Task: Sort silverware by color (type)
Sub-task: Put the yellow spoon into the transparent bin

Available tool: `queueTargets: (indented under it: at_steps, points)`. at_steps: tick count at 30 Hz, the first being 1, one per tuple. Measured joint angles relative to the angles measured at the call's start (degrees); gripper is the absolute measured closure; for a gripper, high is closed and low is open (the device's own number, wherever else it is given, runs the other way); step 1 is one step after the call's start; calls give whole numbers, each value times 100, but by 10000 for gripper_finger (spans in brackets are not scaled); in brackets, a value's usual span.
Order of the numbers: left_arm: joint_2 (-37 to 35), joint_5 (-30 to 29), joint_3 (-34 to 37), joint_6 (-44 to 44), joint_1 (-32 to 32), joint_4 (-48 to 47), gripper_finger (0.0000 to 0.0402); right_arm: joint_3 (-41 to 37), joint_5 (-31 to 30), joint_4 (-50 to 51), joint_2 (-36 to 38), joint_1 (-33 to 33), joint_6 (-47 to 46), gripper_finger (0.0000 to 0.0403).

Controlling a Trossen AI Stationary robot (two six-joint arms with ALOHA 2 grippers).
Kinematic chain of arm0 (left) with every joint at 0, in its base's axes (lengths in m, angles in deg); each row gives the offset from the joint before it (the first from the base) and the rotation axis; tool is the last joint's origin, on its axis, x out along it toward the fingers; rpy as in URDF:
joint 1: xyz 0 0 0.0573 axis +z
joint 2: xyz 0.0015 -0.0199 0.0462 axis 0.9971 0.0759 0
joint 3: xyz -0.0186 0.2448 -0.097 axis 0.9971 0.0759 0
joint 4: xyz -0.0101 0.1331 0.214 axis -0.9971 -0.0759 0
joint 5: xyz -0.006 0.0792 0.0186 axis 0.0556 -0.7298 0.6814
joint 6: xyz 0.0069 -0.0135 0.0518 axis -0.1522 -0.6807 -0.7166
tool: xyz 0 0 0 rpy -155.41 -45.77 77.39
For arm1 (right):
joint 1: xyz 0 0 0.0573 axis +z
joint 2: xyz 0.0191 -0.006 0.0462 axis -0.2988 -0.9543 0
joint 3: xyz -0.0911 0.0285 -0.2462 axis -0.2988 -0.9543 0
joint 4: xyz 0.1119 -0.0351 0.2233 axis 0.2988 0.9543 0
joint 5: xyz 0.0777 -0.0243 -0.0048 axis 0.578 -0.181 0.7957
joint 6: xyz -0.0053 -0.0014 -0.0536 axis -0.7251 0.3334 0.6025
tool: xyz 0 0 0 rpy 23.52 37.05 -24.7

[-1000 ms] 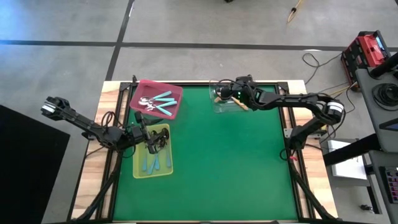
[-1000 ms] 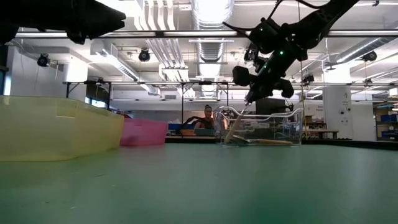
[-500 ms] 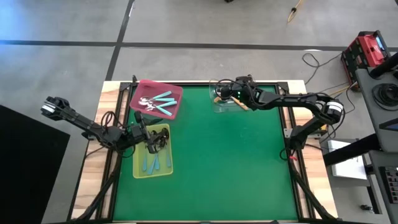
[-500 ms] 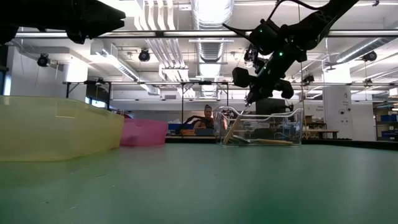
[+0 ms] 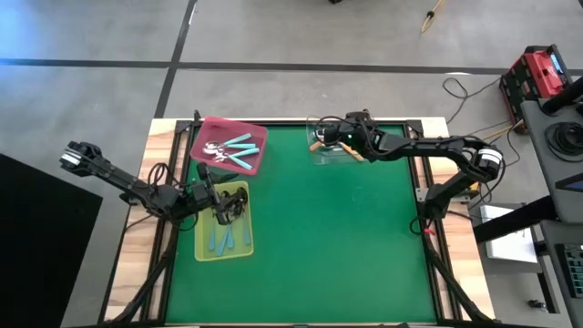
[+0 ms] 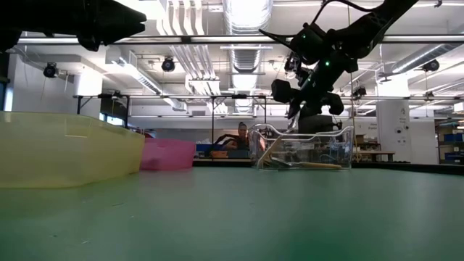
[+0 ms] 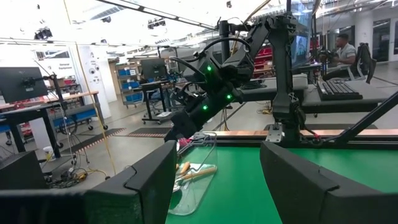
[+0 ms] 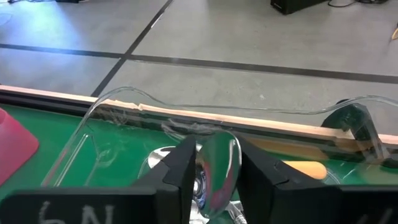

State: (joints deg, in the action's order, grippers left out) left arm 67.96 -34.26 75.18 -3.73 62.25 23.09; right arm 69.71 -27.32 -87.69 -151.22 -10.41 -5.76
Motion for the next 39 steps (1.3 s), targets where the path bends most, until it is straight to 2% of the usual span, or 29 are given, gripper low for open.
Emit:
queueTargets:
  at_steps: [12, 25, 39]
  points:
    - [0, 0, 0, 2, 0, 0, 187, 0, 2, 11, 22, 0, -21, 279]
    - [0, 0, 0, 4, 0, 25, 187, 0, 10, 30, 117, 0, -21, 227]
    - [0, -4, 0, -34, 0, 77, 187, 0, 20, 31, 131, 0, -41, 222]
